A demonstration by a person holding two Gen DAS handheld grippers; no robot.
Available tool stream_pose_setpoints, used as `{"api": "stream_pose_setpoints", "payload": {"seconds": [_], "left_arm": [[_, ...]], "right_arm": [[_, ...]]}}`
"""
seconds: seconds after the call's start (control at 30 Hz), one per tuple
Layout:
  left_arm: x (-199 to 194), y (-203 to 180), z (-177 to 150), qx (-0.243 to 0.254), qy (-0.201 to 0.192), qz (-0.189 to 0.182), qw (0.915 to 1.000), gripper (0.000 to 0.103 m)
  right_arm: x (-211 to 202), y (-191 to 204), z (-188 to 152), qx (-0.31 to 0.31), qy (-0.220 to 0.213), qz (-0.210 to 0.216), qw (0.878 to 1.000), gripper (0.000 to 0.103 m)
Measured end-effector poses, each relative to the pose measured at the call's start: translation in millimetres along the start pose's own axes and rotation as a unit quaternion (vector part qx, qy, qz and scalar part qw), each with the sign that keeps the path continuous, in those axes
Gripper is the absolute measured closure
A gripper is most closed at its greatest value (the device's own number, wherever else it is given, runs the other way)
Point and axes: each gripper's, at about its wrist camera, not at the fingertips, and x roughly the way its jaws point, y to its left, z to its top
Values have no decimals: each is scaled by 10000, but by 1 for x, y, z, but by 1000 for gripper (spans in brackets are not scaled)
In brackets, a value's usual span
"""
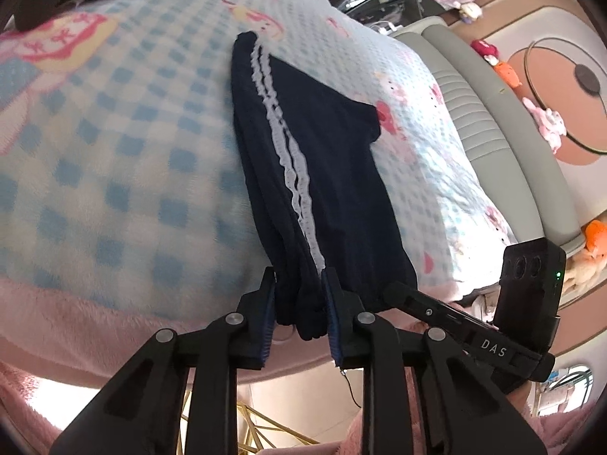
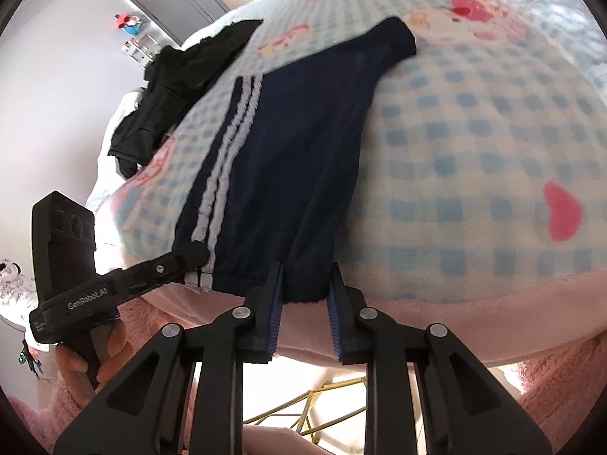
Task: Fold clothes
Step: 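Grasp the navy garment's hem with both grippers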
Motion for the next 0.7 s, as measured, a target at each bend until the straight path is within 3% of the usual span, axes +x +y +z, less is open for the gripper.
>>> {"api": "stream_pose_setpoints", "payload": {"seconds": [0.7], "left_arm": [[-20,1,-16,22,240,-345,9991,79]], "right_arm": [[-20,-7,-25,222,285,130,9993,83]]}}
